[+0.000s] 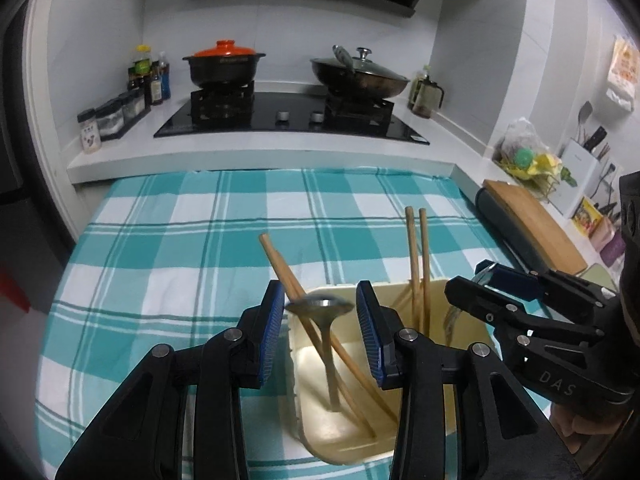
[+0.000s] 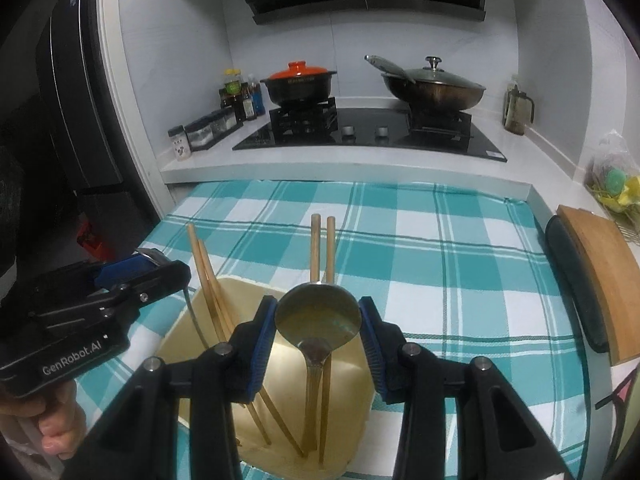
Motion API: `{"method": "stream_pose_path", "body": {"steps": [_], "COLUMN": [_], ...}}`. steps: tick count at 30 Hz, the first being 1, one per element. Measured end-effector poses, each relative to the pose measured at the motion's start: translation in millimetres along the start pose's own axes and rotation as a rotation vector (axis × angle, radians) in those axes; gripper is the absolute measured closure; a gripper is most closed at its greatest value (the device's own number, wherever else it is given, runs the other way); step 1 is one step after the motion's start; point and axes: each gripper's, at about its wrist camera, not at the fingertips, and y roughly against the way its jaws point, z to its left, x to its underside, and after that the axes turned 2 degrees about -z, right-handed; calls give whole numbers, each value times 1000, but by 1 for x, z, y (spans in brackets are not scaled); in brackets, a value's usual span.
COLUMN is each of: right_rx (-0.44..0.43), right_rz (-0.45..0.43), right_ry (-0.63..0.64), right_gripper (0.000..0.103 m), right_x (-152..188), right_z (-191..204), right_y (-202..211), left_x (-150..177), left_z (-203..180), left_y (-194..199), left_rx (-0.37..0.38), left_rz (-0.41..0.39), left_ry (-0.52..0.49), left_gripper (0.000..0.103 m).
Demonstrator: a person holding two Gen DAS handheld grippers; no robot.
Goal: Organize utensils
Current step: 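Open the left tool releasing its spoon while the right tool releases its spoon, then move both tools back over the remaining wooden chopsticks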
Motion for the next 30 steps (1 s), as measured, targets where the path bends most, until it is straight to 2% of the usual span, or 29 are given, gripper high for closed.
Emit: {"method": "stream_pose_path", "body": {"steps": [4,9,12,16,20,25,30], "right_rx": [1,-25,-17,14,62,150,187], "right_rz": [-11,-103,-136,-97,-44,11,56], "right_ry": [-26,-14,10,52,96,82,-12], "right_gripper": [60,60,60,59,59,59,59], "right_x": [-14,-29,-17,29,91,177,255], "right_z": [-3,1,3,2,-2,-6,-1], "right_y": [4,66,109,151,176,186,187], "left_x": [-5,7,35,88,145,209,248], "left_z": [5,7,9,12,13,4,-7], "left_y": [26,91,130,172,193,190,170], "left_rx": [15,14,14,-7,1,8,32], "left_rz": [-23,-58,-29,16,59,113,187], "left_ry": [11,-81,-156,-236,-220,-132,-74], "left_gripper": [42,24,21,16,13,13,13]}}
